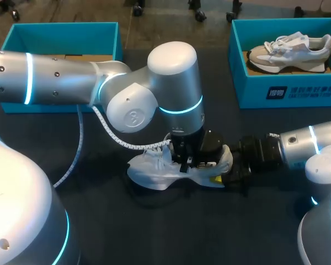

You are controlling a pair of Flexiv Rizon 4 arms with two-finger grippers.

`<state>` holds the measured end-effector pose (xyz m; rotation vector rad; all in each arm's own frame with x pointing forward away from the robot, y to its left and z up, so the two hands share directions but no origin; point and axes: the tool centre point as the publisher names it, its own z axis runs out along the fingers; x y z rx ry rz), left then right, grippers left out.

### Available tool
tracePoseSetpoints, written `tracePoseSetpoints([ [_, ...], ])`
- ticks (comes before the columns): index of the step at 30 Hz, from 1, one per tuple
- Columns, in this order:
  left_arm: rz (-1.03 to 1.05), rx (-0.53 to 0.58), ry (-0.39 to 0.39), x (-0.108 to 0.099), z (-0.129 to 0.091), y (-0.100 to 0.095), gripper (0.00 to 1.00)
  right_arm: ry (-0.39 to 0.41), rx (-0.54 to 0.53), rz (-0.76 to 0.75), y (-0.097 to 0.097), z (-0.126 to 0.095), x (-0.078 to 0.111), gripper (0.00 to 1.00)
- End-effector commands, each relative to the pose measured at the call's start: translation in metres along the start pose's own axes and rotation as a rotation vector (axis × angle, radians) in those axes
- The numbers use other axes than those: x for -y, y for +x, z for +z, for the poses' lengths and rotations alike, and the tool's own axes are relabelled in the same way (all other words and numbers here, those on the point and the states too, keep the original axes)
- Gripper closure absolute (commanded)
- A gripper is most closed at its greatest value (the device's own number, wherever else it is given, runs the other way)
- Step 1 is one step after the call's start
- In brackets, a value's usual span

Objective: Take the shoe out of the shoebox, open the shoe tongue, remove and reinsert the insole, then place the shoe into the shoebox

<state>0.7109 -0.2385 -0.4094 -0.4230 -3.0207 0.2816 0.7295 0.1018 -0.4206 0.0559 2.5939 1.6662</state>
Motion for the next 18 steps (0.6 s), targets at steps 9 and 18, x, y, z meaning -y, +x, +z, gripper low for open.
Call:
tracePoseSetpoints([
  [9,-0.047,0.002,0.027,-0.011,-0.008,-0.005,1.0,0.006,0.001,0.0,0.004,0.009,0.003,1.0],
  [18,-0.081,-0.003,0.046,-0.012,-0.024,-0.001,1.0,0.006,0.001,0.0,0.004,0.009,0.003,1.0],
])
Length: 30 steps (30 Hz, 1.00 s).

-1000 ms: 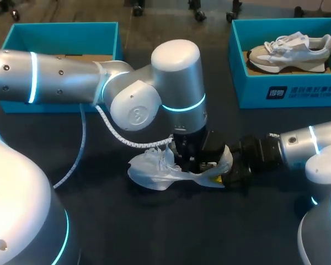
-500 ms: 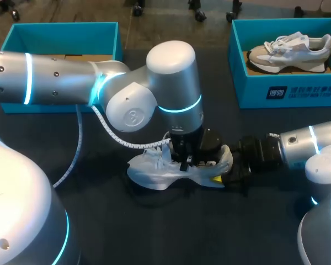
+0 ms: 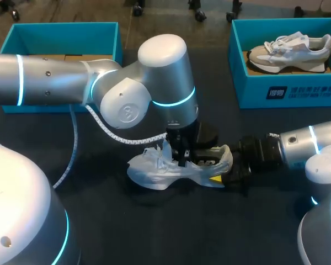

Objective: Take the shoe out of the shoebox, open the shoe tongue, remove and reinsert the insole, then place the shoe into the shoebox

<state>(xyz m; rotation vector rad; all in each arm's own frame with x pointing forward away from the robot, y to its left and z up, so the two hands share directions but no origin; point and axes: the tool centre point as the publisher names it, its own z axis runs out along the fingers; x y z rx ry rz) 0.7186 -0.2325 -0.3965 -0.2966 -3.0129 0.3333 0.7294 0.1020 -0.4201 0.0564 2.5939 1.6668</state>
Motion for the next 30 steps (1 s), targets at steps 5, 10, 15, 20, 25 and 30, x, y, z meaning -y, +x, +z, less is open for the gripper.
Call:
tracePoseSetpoints([
  [5,-0.012,-0.005,0.026,-0.008,-0.017,0.004,1.0,0.006,0.001,0.0,0.004,0.009,0.004,1.0],
  [10,-0.036,-0.006,0.051,-0.013,-0.028,0.002,1.0,0.006,0.001,0.0,0.004,0.009,0.004,1.0],
  [15,-0.062,-0.013,0.083,-0.017,-0.04,-0.002,1.0,0.006,0.001,0.0,0.004,0.009,0.004,1.0],
  [20,-0.062,-0.01,0.089,-0.016,-0.046,-0.002,1.0,0.006,0.001,0.0,0.004,0.009,0.004,1.0],
  [25,-0.059,-0.018,0.131,-0.012,-0.063,0.0,1.0,0.006,0.001,0.0,0.004,0.009,0.004,1.0],
  [30,-0.046,-0.034,0.169,-0.008,-0.071,0.001,1.0,0.006,0.001,0.0,0.004,0.009,0.004,1.0],
])
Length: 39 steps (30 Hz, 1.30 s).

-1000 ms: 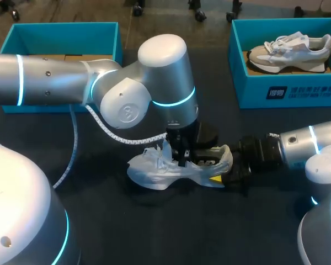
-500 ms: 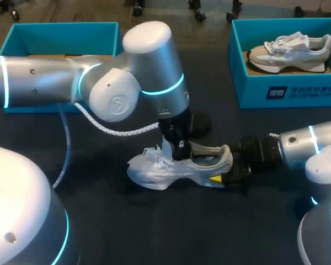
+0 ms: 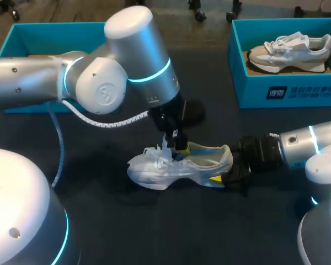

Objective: Take the shoe out of the shoebox, open the shoe tongue, remove and reinsert the insole, then place the shoe into the shoebox

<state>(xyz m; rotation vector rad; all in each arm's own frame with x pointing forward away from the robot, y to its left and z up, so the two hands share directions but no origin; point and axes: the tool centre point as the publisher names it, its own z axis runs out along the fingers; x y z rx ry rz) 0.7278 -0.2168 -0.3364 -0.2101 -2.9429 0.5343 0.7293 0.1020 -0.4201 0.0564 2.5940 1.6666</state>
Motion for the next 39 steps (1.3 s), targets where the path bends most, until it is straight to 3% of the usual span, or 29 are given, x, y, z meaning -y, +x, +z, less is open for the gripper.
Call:
tracePoseSetpoints([
  [1,0.008,-0.011,0.035,-0.003,-0.011,0.003,1.0,0.006,0.001,0.0,0.004,0.009,0.004,1.0],
  [10,0.016,-0.045,0.107,0.012,-0.032,0.008,1.0,0.006,0.001,0.0,0.004,0.009,0.004,1.0],
  [21,0.047,-0.061,0.109,0.047,-0.02,0.008,1.0,0.006,0.001,0.0,0.004,0.009,0.004,1.0],
  [31,0.062,-0.052,0.118,0.063,0.001,0.006,1.0,0.006,0.001,0.0,0.004,0.009,0.004,1.0],
  [33,0.062,-0.052,0.121,0.062,0.003,0.005,0.92,0.006,0.001,0.0,0.004,0.009,0.004,1.0],
  [36,0.071,-0.033,0.125,0.061,0.005,0.007,0.69,0.006,0.001,0.0,0.004,0.009,0.004,1.0],
  [39,0.077,-0.015,0.126,0.059,0.006,0.01,0.54,0.006,0.001,0.0,0.004,0.009,0.004,1.0],
])
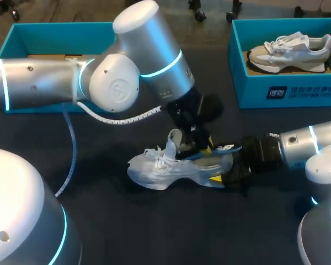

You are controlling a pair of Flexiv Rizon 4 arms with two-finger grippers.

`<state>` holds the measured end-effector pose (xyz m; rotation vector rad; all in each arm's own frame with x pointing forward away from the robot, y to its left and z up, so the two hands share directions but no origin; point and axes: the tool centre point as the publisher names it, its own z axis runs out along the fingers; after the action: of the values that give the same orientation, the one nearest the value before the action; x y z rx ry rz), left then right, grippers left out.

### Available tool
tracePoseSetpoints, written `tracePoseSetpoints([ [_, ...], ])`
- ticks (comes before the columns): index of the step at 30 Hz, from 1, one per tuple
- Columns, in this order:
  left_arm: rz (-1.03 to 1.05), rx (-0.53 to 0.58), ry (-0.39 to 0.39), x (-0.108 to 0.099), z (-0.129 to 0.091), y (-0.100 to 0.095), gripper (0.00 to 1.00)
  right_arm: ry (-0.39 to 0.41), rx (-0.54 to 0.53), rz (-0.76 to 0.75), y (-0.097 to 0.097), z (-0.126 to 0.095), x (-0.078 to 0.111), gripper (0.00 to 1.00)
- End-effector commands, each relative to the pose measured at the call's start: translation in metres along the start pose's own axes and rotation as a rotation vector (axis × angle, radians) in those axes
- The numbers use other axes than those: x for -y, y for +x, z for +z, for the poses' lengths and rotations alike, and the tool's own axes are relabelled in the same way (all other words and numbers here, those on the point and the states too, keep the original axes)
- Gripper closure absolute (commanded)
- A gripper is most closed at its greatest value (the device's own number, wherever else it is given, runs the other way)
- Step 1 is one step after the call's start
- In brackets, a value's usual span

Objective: Take the shoe out of the shoebox, open the shoe tongue, remove and reinsert the insole, then place the shoe into the shoebox

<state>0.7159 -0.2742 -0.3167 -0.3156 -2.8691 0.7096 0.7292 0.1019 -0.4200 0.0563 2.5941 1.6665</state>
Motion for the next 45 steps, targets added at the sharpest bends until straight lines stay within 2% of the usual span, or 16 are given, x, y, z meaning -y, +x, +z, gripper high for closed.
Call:
tracePoseSetpoints([
  [1,0.001,0.022,0.005,-0.003,0.002,0.006,0.52,0.006,0.001,0.0,0.004,0.009,0.004,1.0],
  [2,0.002,0.033,0.011,-0.003,0.001,0.006,0.37,0.006,0.001,0.0,0.004,0.009,0.004,1.0],
  [5,0.012,0.067,0.007,-0.004,0.0,0.008,0.34,0.006,0.001,0.0,0.004,0.009,0.004,1.0],
  [10,0.028,0.098,-0.012,-0.003,0.004,0.008,0.36,0.006,0.001,0.0,0.004,0.009,0.004,1.0],
  [14,0.038,0.119,-0.019,-0.002,0.007,0.006,0.34,0.006,0.001,0.0,0.004,0.009,0.004,1.0],
  [18,0.043,0.163,-0.027,0.0,0.011,0.0,0.38,0.006,0.001,0.0,0.004,0.009,0.004,1.0],
  [23,0.051,0.183,-0.039,0.003,0.017,-0.007,0.49,0.006,0.001,0.0,0.004,0.009,0.004,1.0],
  [26,0.054,0.189,-0.047,0.003,0.021,-0.01,0.53,0.006,0.001,0.0,0.004,0.009,0.004,1.0],
  [31,0.054,0.186,-0.039,0.005,0.022,-0.011,0.69,0.006,0.001,0.0,0.004,0.009,0.004,1.0],
  [34,0.053,0.183,-0.037,0.006,0.023,-0.013,0.99,0.006,0.001,0.0,0.004,0.009,0.004,1.0],
  [38,0.058,0.179,-0.034,0.008,0.019,-0.012,1.0,0.006,0.001,0.0,0.004,0.009,0.004,1.0],
  [45,0.077,0.153,-0.006,0.015,-0.005,-0.005,1.0,0.006,0.001,0.0,0.004,0.009,0.004,1.0],
])
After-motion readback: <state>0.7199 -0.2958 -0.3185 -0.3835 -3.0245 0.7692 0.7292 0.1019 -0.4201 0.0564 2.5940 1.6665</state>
